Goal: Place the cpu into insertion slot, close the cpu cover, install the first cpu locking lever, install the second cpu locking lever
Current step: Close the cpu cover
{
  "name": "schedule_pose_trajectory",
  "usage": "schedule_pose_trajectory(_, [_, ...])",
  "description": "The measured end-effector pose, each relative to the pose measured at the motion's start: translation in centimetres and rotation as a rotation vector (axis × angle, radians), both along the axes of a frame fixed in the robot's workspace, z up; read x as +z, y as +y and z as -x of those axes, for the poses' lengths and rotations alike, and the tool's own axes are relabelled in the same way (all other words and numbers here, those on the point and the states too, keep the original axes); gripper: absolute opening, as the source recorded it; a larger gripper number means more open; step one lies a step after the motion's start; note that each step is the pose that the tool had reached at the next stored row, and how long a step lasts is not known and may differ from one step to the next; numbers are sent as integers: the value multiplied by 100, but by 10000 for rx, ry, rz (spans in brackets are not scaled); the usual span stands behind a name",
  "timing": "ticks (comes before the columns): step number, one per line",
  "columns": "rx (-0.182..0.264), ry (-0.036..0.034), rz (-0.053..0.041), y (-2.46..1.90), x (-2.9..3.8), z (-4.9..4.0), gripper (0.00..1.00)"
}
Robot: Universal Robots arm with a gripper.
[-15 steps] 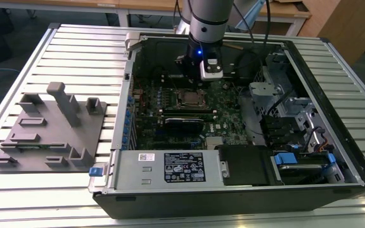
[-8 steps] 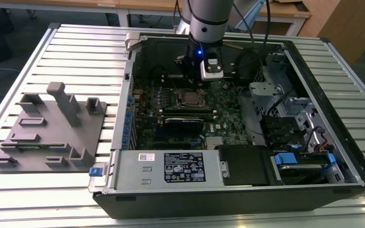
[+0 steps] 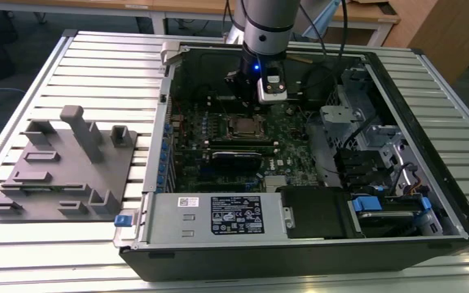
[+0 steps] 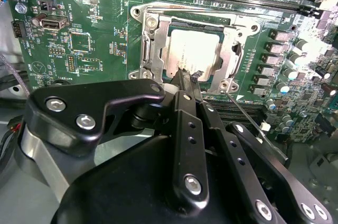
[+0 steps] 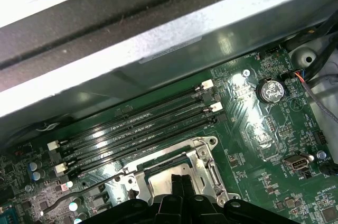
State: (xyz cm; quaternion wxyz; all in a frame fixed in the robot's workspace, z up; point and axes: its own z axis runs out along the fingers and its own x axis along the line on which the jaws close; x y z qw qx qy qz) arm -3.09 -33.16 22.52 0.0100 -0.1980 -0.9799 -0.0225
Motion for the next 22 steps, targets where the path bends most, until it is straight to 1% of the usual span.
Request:
schedule_pose_trajectory(6, [148,0,0,0,0,0,10])
schedule_pose_trajectory(13, [174,0,0,0,0,0,10])
schedule_pose_trajectory(18, [446,0,-1,0,-1,0,10])
schedule_pose_trajectory(22, [456,0,0,0,-1,0,10])
